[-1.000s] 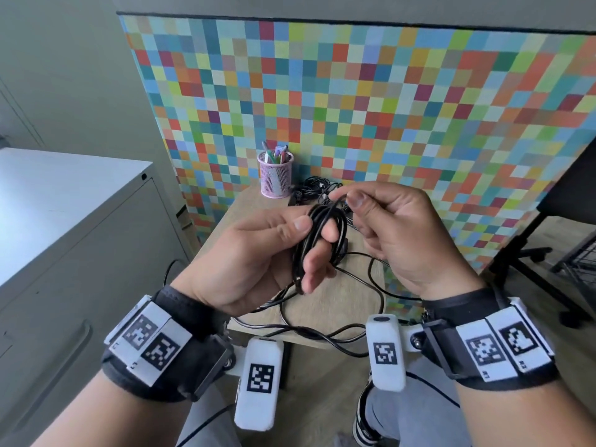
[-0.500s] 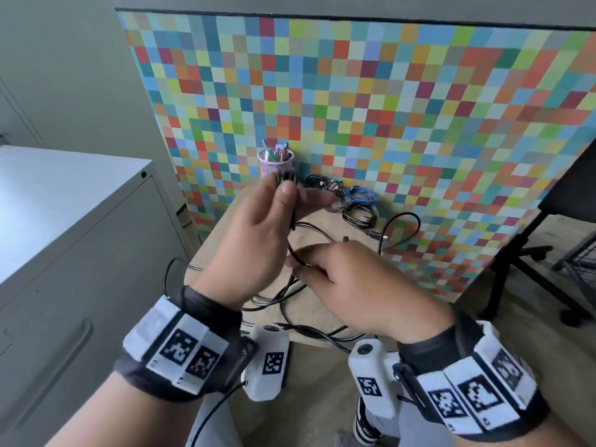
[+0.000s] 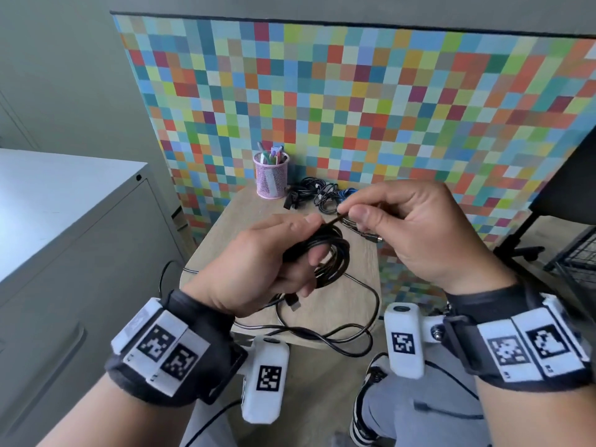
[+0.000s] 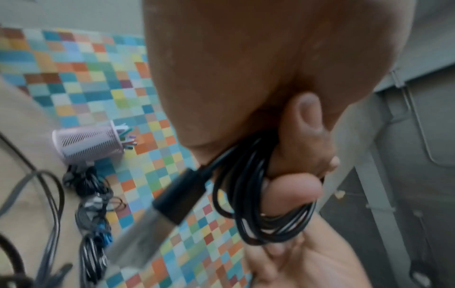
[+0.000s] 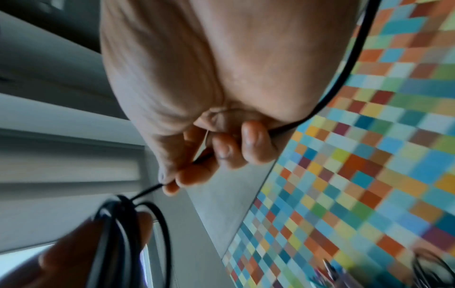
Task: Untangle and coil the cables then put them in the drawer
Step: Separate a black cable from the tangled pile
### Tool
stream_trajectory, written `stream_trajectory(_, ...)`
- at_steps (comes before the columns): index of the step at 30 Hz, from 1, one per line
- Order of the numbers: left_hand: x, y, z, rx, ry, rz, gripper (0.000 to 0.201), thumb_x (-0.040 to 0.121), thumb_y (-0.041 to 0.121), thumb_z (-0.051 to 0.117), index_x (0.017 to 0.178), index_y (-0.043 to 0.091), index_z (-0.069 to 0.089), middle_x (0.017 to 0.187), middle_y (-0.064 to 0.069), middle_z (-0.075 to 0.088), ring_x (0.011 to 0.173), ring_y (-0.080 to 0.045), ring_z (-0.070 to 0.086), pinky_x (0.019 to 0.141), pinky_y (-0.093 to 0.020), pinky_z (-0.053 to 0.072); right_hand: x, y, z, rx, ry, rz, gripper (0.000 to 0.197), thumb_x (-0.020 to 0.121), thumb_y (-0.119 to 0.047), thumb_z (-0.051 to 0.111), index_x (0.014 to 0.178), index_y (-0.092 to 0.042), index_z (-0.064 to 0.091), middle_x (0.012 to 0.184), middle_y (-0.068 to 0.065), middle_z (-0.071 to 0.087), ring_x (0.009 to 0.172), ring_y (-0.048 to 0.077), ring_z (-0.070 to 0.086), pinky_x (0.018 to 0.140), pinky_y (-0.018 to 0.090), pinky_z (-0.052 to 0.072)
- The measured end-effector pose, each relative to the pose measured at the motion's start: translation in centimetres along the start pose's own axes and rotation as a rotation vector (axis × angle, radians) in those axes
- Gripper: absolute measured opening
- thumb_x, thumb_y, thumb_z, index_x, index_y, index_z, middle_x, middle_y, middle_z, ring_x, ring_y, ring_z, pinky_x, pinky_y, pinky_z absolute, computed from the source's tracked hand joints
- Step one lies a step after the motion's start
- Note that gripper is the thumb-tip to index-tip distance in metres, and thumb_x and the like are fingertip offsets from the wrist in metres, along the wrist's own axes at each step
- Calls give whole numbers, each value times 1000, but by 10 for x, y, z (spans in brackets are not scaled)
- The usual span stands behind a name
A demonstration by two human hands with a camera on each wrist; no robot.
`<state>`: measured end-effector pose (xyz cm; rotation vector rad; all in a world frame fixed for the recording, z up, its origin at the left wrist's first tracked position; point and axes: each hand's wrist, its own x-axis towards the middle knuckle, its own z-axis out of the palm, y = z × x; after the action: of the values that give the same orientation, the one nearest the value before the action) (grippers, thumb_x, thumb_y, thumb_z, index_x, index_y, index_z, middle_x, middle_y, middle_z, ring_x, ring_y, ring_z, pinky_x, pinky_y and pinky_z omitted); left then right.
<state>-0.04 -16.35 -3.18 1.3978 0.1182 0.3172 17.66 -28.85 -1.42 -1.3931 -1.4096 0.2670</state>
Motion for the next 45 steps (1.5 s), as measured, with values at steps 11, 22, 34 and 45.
stream_trajectory(11,12,0,15,-384,344,221,39,111,35,29,88,10,50,56,1,30,42,-16,39,65,-33,46,-10,26,46,-213,-2,93,37,106,-25,59,82,-51,69,63,-3,64,63,14,63,65,30,48)
stream_trajectory(22,18,-25,1,986,420,93,32,108,36,44,80,22,54,61,4,64,56,-5,58,60,-27,43,-24,1,43,-620,-192,31,24,91,-50,56,91,-33,73,79,-10,68,76,17,63,63,40,52)
stream_trajectory(34,5,-16,-3,-28,77,-32,48,99,38,43,62,11,56,43,2,22,33,-13,17,51,-32,38,-19,18,13,-84,-5,39,22,100,-14,62,108,-28,76,90,-8,78,86,15,73,78,36,57)
stream_trajectory(45,8,-15,7,-146,206,154,34,102,34,42,82,11,55,64,-4,32,54,-21,45,73,-35,50,-14,17,52,37,151,12,33,106,-13,52,131,-28,67,97,-14,72,89,11,68,85,36,57)
